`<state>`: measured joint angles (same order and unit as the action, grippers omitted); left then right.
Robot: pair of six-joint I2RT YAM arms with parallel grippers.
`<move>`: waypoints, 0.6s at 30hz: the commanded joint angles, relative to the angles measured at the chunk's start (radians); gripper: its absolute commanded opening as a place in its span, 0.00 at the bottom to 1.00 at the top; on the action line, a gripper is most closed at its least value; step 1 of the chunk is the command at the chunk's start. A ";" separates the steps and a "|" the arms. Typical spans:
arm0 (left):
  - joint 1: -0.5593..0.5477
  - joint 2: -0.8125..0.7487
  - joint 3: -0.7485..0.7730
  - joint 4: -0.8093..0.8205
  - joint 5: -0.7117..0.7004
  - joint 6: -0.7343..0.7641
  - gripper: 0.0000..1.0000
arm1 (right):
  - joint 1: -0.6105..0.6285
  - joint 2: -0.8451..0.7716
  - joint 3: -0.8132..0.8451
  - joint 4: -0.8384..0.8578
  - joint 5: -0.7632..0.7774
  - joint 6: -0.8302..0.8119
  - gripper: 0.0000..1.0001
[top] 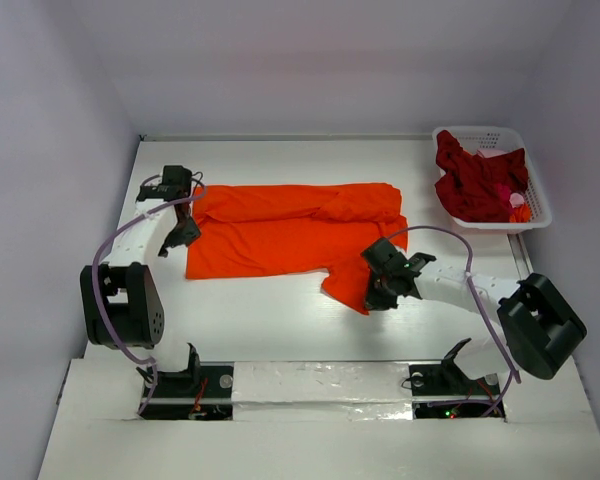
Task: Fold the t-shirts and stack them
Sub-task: Fold the tshirt
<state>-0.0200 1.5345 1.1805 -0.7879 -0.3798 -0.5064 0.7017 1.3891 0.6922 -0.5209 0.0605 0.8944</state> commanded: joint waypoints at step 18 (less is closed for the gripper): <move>0.046 0.029 -0.085 0.025 0.077 0.003 0.57 | 0.009 0.018 0.015 0.025 0.004 -0.006 0.00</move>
<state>0.0216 1.5528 1.1194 -0.7666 -0.3336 -0.5064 0.7017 1.3937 0.6933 -0.5152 0.0586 0.8936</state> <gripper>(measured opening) 0.569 0.021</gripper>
